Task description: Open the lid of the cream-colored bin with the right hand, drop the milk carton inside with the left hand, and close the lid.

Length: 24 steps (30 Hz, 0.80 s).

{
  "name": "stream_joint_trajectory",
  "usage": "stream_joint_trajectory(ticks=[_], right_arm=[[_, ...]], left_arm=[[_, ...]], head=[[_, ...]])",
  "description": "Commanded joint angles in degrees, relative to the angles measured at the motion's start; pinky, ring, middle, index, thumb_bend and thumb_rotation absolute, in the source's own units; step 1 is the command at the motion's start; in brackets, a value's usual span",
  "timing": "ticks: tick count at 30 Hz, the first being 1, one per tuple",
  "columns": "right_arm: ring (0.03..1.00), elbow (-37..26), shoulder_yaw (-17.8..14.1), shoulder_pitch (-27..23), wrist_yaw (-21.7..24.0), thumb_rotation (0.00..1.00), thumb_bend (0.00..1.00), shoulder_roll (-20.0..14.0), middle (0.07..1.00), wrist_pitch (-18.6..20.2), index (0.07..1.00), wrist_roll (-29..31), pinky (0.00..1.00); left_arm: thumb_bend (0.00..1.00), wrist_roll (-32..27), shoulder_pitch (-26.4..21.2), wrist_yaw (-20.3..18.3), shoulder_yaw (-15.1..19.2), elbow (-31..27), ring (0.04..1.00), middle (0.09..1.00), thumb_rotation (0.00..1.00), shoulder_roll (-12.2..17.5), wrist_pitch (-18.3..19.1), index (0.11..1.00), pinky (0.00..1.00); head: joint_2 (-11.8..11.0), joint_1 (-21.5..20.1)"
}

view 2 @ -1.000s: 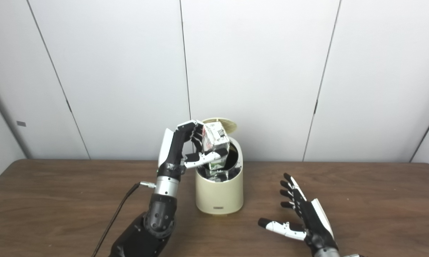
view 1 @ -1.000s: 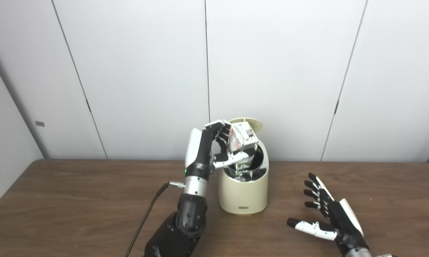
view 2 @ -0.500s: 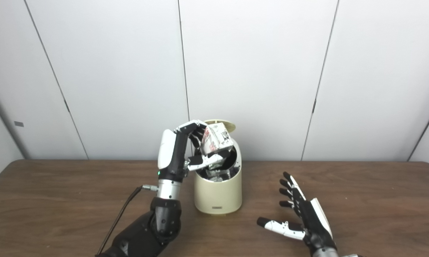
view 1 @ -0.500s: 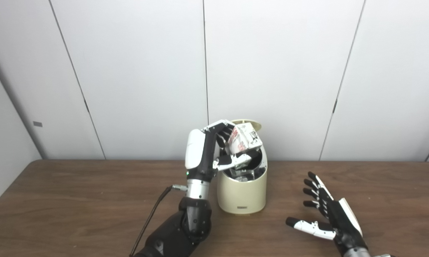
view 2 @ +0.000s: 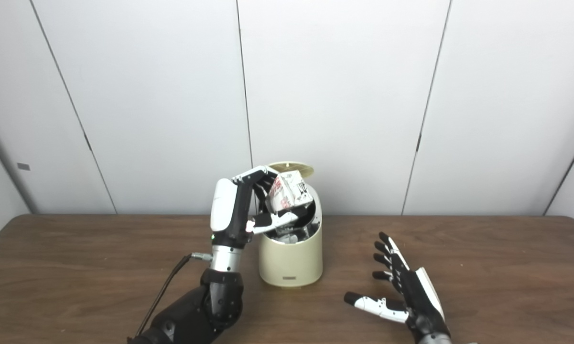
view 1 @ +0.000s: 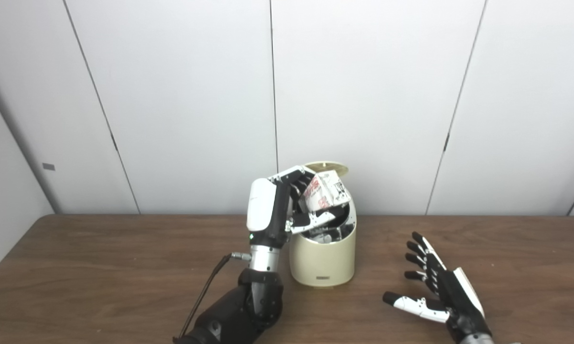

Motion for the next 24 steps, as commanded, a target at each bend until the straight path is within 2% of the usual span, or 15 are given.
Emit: stream_joint_trajectory(ticks=[1, 5, 9, 10, 11, 13, 16, 20, 24], right_arm=[[0.900, -2.2, -0.4, -1.1, 0.0, 0.33, 0.81, -0.1, 0.939, -1.8, 0.962, 1.0, 0.76], [0.909, -1.8, -0.5, -1.1, 0.3, 0.33, 0.81, -0.2, 0.946, -2.2, 0.964, 2.0, 0.78], [0.907, -2.7, -0.4, -1.0, 0.0, 0.31, 0.80, -0.2, 0.943, -1.5, 0.962, 1.3, 0.78], [0.906, -2.9, -0.3, -0.9, 0.0, 0.32, 0.81, -0.2, 0.942, -1.3, 0.961, 1.2, 0.78], [0.906, -3.0, -0.3, -0.9, 0.0, 0.32, 0.80, -0.2, 0.942, -1.2, 0.961, 1.1, 0.78], [0.902, -3.4, -0.3, -0.8, -0.1, 0.31, 0.80, -0.2, 0.939, -0.9, 0.960, 0.9, 0.77], [0.897, -3.7, -0.3, -0.8, -0.1, 0.30, 0.79, 0.0, 0.939, -0.4, 0.961, 0.7, 0.76], [0.883, -3.8, -0.1, -1.0, -0.3, 0.26, 0.78, 0.1, 0.934, -0.1, 0.959, 0.2, 0.72], [0.880, -3.4, -0.1, -1.3, -0.2, 0.28, 0.79, 0.1, 0.933, -0.4, 0.958, 0.2, 0.71]], left_arm=[[0.53, 0.3, -2.6, 0.1, 0.4, -0.5, 0.385, 0.451, 0.00, 0.4, -1.3, 0.495, 0.30], [0.52, -0.2, -1.9, -3.2, 0.9, -0.1, 0.392, 0.454, 0.00, 0.5, -1.3, 0.495, 0.29], [0.52, -2.2, -0.8, -8.1, 1.8, -1.1, 0.450, 0.468, 0.00, 0.9, -1.3, 0.504, 0.34], [0.52, -2.2, -0.6, -8.5, 2.1, -1.4, 0.482, 0.569, 0.04, 1.0, -1.3, 0.501, 0.36], [0.68, -2.2, -0.5, -8.8, 2.3, -1.6, 0.508, 0.617, 0.10, 1.0, -1.3, 0.588, 0.38], [0.80, -2.4, -0.1, -9.5, 2.4, -2.4, 0.560, 0.686, 0.17, 1.3, -1.3, 0.684, 0.43], [0.82, -3.2, 0.3, -10.6, 2.6, -4.0, 0.637, 0.754, 0.21, 2.0, -1.3, 0.755, 0.50], [0.83, -4.2, 0.8, -11.9, 2.8, -6.0, 0.657, 0.763, 0.23, 2.6, -1.3, 0.765, 0.52], [0.83, -4.1, 1.1, -12.1, 2.8, -7.5, 0.654, 0.755, 0.24, 3.1, -1.3, 0.758, 0.52]], head=[[0.1, 0.0], [0.3, 0.1], [0.5, 0.3], [0.5, 0.3], [0.5, 0.3], [0.6, 0.4], [0.6, 0.5], [0.8, 0.6], [0.9, 0.7]])
